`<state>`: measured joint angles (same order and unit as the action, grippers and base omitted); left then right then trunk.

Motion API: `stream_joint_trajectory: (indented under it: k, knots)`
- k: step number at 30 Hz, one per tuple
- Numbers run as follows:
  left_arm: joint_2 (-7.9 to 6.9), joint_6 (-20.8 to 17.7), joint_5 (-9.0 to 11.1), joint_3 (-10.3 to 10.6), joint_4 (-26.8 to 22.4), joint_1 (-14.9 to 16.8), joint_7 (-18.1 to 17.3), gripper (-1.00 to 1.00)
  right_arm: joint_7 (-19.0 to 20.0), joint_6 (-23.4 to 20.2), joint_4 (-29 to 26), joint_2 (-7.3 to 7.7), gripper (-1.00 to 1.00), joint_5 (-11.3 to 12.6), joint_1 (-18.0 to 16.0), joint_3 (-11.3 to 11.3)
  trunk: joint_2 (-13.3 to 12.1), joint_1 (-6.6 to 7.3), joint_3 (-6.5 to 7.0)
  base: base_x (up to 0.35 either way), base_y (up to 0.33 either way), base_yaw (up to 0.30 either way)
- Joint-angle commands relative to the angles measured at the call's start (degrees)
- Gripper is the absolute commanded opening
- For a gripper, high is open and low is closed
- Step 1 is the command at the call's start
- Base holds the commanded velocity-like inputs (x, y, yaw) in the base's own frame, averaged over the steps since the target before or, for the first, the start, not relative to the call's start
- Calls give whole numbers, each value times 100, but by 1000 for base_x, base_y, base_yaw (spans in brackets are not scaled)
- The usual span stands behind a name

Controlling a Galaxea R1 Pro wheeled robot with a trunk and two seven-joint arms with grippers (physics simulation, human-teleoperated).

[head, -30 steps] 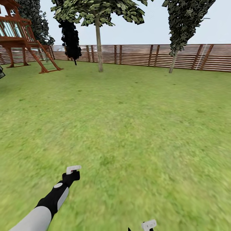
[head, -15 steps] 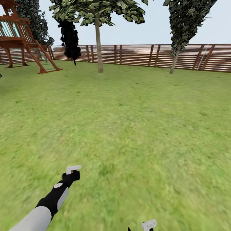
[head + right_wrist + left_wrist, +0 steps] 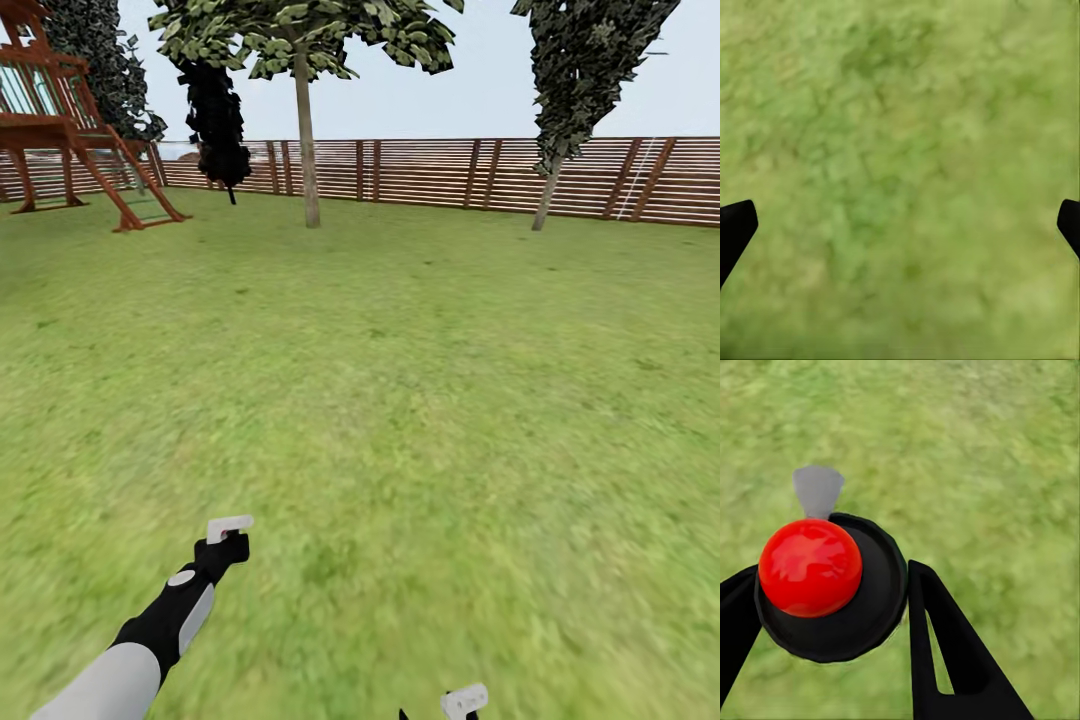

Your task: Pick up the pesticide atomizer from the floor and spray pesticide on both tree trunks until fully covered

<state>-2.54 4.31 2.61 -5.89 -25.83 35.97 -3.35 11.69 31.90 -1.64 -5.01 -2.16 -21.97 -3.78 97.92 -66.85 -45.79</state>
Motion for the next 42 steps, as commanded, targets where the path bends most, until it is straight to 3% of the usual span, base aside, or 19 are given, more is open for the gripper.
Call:
stream_joint_trajectory:
  k: [1, 42]
  knots:
    - [3, 0, 2, 0, -1, 0, 1, -100, 0, 0, 0, 0, 100, -1, 0, 0, 0, 0, 0, 338, 0, 0]
    - [-1, 0, 3, 0, -1, -2, 1, -100, 0, 0, 2, 0, 100, -1, 0, 0, 0, 0, 0, 338, 0, 0]
